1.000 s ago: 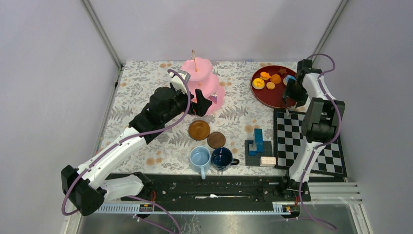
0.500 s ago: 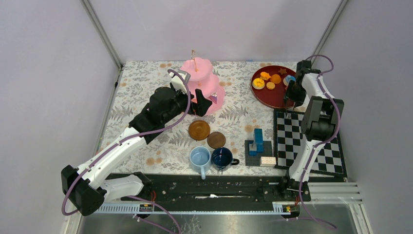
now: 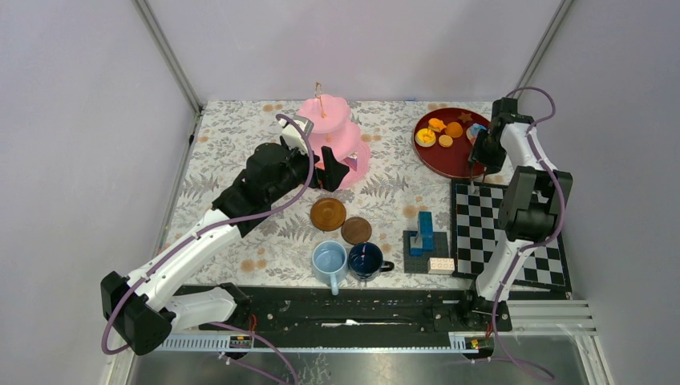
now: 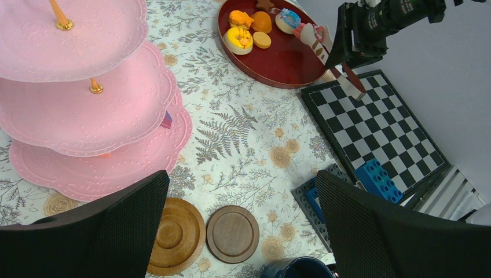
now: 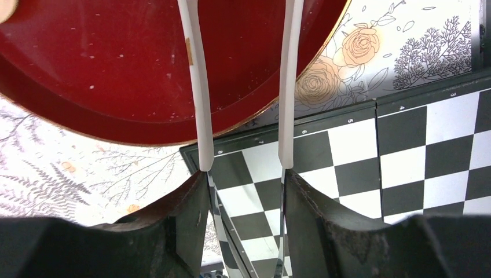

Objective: Serve the afternoon tea

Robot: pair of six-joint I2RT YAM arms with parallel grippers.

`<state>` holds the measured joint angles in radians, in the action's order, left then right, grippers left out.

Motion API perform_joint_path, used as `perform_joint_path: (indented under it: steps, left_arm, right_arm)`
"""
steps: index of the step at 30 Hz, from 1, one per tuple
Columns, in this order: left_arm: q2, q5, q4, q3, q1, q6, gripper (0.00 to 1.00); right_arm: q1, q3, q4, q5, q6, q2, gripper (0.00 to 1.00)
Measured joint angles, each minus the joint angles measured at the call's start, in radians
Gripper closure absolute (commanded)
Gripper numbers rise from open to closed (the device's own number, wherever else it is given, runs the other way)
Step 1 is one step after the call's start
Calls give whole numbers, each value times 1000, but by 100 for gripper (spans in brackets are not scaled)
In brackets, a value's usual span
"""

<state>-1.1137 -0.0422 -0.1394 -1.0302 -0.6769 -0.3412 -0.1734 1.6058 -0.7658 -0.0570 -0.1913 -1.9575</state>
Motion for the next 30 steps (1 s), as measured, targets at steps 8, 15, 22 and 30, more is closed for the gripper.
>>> perform_joint_path:
  steps: [8,15,22,30]
  left_arm:
    - [0,0,0,0,0,0,1]
    - [0,0,1,0,0,0,1]
    - [0,0,2,0,4,0,1]
    - [-3,0,2,0,17,0,1]
  right_arm:
    - [6,-29,13,80,-46,111,71]
    - [151,-48,26,107,-83,226,71]
    - [428,-99,38,132,-99,282,71]
    - [682,-169,23,118,-130,265,72]
